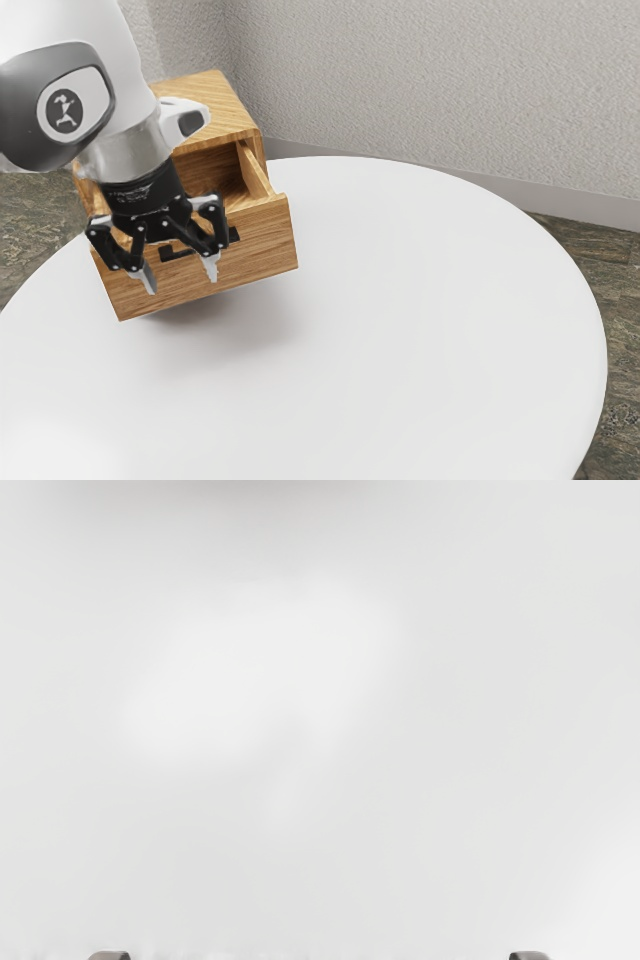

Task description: Push the drawer handle with one arm to close the drawer

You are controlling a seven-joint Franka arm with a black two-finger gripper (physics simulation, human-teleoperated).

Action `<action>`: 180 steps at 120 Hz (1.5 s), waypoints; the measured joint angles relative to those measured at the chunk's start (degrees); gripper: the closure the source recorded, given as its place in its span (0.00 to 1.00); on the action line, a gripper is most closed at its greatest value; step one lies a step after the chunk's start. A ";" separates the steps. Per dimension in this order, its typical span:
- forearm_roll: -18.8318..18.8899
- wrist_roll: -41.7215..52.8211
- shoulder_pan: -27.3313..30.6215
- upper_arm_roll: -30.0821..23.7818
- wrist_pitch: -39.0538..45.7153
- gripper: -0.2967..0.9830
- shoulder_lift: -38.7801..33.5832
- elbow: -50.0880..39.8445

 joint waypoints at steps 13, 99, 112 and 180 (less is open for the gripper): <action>-7.26 -4.89 2.16 -2.12 -2.08 0.50 -7.50 -5.52; 4.55 -17.61 2.89 -4.71 16.23 0.74 14.86 -6.42; 7.33 -18.25 3.30 -4.64 18.63 0.74 19.00 -4.16; 19.94 -21.05 3.64 -2.87 27.82 0.74 37.48 2.38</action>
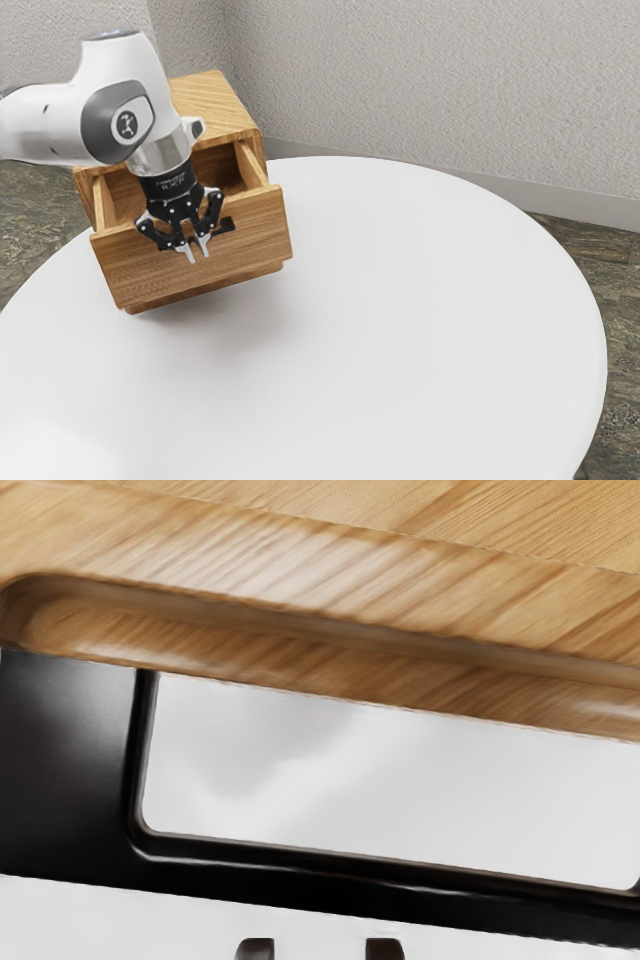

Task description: Push the drawer handle with one arm to close the drawer

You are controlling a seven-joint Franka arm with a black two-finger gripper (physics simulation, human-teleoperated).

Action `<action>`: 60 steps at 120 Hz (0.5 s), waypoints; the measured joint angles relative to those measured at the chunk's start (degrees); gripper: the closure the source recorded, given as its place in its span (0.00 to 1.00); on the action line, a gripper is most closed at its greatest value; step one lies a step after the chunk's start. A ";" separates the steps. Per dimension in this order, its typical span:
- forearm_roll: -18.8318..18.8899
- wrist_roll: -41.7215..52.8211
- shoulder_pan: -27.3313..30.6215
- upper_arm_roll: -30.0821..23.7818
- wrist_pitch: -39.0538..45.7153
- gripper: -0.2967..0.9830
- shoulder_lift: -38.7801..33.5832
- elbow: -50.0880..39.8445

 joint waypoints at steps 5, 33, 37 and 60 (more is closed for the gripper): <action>1.12 -0.29 -0.02 0.01 0.32 0.74 1.64 1.28; 5.35 -1.93 -0.06 1.32 1.88 0.74 6.38 4.32; 5.76 -2.12 -0.03 1.41 2.08 0.75 7.29 4.89; 9.93 -3.03 -0.05 3.65 2.96 0.76 13.22 9.11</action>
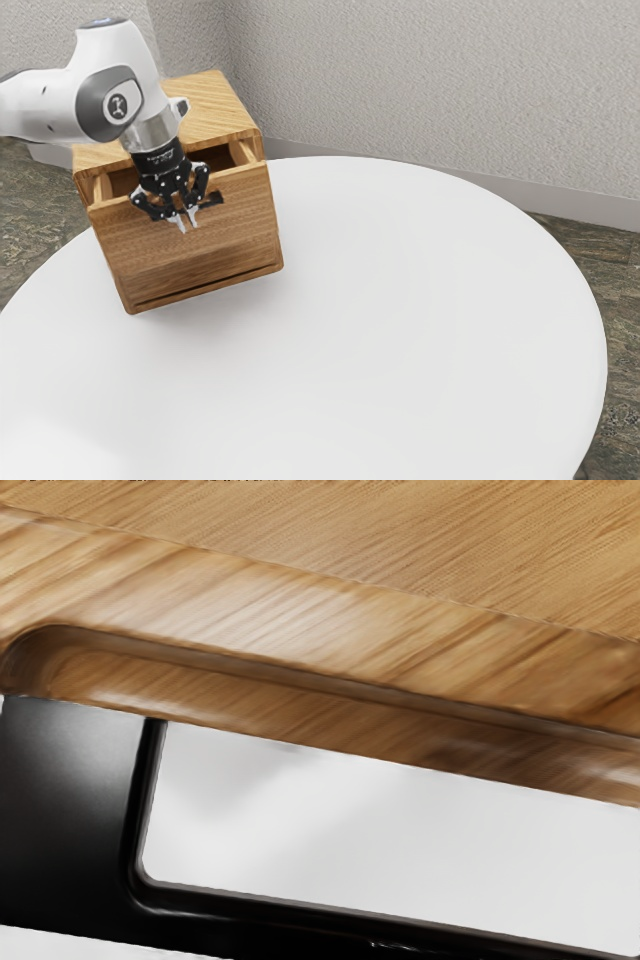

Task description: Push the drawer handle with one arm to close the drawer

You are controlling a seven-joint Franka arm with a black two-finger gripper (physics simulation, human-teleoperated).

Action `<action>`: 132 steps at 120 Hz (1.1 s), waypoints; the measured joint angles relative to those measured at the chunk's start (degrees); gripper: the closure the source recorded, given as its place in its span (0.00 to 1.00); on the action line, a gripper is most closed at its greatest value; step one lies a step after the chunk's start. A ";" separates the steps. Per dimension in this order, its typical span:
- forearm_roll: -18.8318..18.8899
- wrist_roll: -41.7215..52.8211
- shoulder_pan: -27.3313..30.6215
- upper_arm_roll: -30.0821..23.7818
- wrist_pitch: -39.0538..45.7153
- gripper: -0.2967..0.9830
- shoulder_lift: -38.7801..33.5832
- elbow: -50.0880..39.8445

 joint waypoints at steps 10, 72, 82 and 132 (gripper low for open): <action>1.97 -0.29 -0.16 0.90 0.33 0.76 2.42 2.03; 8.24 -0.92 -0.19 3.25 4.20 0.77 11.30 8.90; 8.56 -0.92 -0.31 3.31 5.34 0.77 11.78 9.03; -2.12 6.16 -37.81 25.82 -9.74 0.47 -0.20 13.46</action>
